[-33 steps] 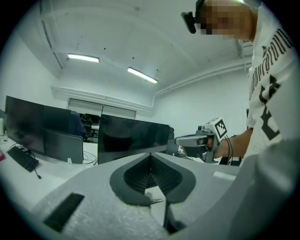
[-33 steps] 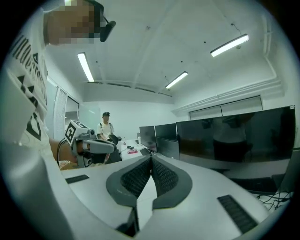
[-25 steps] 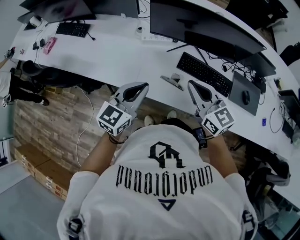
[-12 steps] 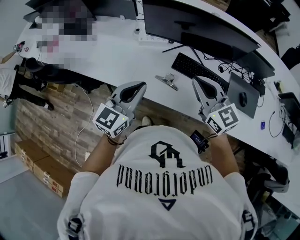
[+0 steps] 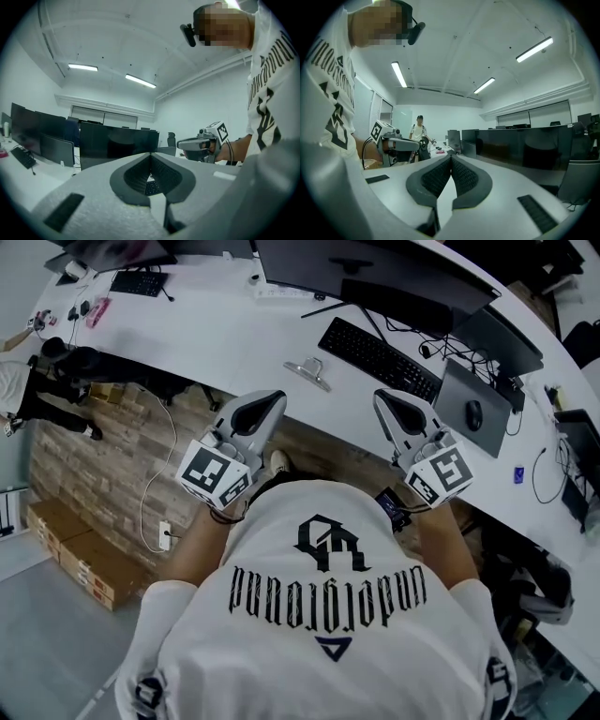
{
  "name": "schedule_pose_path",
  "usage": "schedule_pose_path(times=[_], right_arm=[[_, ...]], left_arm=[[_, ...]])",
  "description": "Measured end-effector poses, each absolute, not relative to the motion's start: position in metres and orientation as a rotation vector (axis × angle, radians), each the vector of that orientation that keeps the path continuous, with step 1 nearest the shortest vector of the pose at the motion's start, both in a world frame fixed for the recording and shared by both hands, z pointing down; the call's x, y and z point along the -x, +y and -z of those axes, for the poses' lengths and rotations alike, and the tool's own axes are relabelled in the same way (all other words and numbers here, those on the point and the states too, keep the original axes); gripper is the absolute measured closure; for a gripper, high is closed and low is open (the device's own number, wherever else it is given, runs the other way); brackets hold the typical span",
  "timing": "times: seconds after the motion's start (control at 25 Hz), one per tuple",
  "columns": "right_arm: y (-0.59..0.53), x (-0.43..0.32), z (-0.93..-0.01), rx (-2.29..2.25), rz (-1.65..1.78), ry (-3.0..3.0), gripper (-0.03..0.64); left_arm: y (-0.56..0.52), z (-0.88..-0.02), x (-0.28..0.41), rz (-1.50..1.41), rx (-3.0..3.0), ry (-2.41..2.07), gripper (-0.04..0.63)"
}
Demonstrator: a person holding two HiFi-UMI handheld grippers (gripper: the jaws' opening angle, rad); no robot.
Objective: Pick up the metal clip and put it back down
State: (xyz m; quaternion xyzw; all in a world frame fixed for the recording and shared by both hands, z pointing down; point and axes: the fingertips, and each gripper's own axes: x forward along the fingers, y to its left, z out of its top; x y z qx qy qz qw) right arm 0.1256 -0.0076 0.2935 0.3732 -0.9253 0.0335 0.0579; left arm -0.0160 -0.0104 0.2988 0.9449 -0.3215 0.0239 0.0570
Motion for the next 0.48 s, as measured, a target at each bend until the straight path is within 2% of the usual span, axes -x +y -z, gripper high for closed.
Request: schedule_pose_path(times=[0.48], right_arm=[[0.065, -0.151, -0.306, -1.002, -0.132, -2.835, 0.603]], left_arm=[[0.064, -0.31, -0.016, -0.08, -2.79, -1.092, 0.583]])
